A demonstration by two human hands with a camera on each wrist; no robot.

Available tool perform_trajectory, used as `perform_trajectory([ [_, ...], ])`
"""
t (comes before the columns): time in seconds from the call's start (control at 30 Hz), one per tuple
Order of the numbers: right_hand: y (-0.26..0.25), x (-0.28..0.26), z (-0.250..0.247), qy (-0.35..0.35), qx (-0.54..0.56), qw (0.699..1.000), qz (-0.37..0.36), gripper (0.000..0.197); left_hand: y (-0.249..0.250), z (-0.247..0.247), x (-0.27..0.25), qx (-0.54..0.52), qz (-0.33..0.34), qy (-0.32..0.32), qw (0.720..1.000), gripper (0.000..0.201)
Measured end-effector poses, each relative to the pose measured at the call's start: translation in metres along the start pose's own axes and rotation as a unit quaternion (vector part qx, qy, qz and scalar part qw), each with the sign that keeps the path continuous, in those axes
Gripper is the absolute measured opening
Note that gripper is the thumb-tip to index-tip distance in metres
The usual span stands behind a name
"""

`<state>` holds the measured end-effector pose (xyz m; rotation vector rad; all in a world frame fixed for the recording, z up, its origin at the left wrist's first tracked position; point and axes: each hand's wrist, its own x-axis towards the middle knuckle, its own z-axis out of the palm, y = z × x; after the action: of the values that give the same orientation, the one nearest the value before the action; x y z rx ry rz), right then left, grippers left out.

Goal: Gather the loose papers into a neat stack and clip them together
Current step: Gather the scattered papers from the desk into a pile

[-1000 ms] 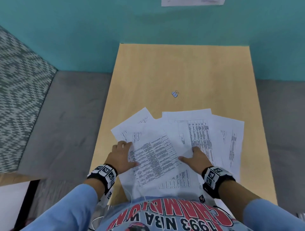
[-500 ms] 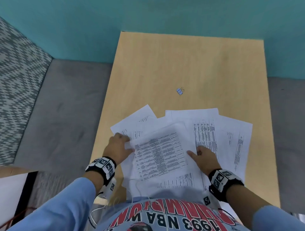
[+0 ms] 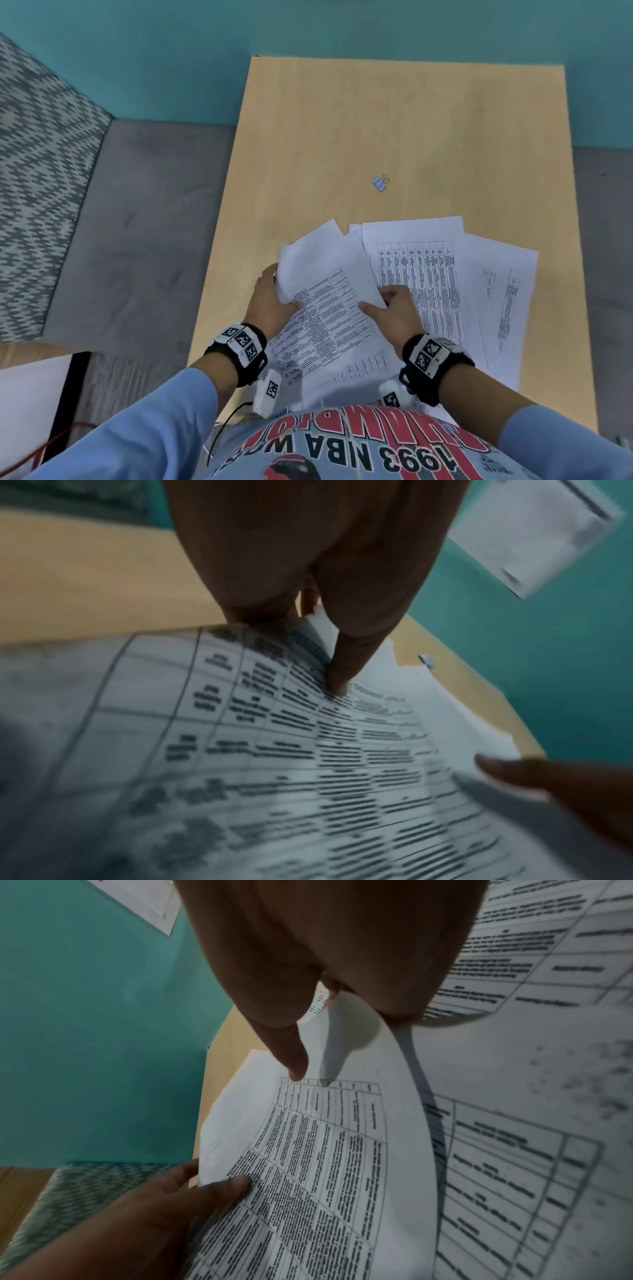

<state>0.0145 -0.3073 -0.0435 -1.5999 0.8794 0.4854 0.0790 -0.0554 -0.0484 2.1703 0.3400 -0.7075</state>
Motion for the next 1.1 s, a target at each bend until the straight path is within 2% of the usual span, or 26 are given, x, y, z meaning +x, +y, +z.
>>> perform_trajectory([
  [0.07,0.002,0.003,-0.001,-0.006,-0.004,1.000,0.009,0.055,0.001,0.004,-0.004,-0.097,-0.055,0.016,0.994,0.096],
  [0.13,0.002,0.003,-0.004,-0.023,-0.038,0.999,0.000,0.056,0.000,0.005,-0.006,-0.147,-0.106,0.016,0.983,0.087],
  [0.2,0.001,0.002,-0.006,-0.038,-0.086,0.995,-0.014,0.050,-0.005,0.001,-0.004,-0.155,-0.135,-0.027,0.978,0.067],
  [0.27,0.003,0.003,-0.009,-0.049,-0.142,0.988,-0.032,0.041,-0.012,-0.006,-0.002,-0.154,-0.152,-0.068,0.974,0.062],
  [0.37,0.006,0.003,-0.015,-0.076,-0.179,0.980,-0.050,0.031,-0.023,-0.019,0.000,-0.136,-0.144,-0.085,0.976,0.060],
  [0.43,0.006,0.001,-0.019,-0.084,-0.177,0.979,-0.054,0.026,-0.029,-0.026,-0.001,-0.129,-0.131,-0.075,0.980,0.058],
  [0.53,0.006,-0.001,-0.029,-0.048,-0.136,0.987,-0.076,0.022,-0.033,-0.036,0.000,-0.128,-0.110,-0.049,0.984,0.056],
  [0.6,0.010,0.000,-0.045,0.045,-0.161,0.980,-0.104,0.034,-0.035,-0.042,0.000,-0.135,-0.096,-0.036,0.986,0.054],
  [0.67,0.016,0.005,-0.069,0.152,-0.274,0.944,-0.106,0.061,-0.033,-0.049,-0.003,-0.148,-0.083,-0.033,0.985,0.047],
  [0.73,0.022,0.007,-0.094,0.185,-0.368,0.911,-0.031,0.094,-0.028,-0.054,-0.007,-0.155,-0.064,-0.031,0.985,0.037],
  [0.8,0.028,0.005,-0.110,0.165,-0.411,0.897,-0.001,0.109,-0.022,-0.059,-0.011,-0.148,-0.043,-0.025,0.988,0.035],
  [0.87,0.033,0.007,-0.116,0.147,-0.400,0.905,-0.014,0.109,-0.022,-0.064,-0.012,-0.133,-0.025,-0.013,0.991,0.031],
  [1.0,0.031,0.006,-0.117,0.142,-0.311,0.940,-0.007,0.102,-0.024,-0.072,-0.018,-0.092,-0.009,0.027,0.995,0.020],
  [1.1,0.029,0.002,-0.119,0.124,-0.319,0.939,0.011,0.096,-0.025,-0.079,-0.021,-0.045,0.015,0.047,0.998,0.021],
])
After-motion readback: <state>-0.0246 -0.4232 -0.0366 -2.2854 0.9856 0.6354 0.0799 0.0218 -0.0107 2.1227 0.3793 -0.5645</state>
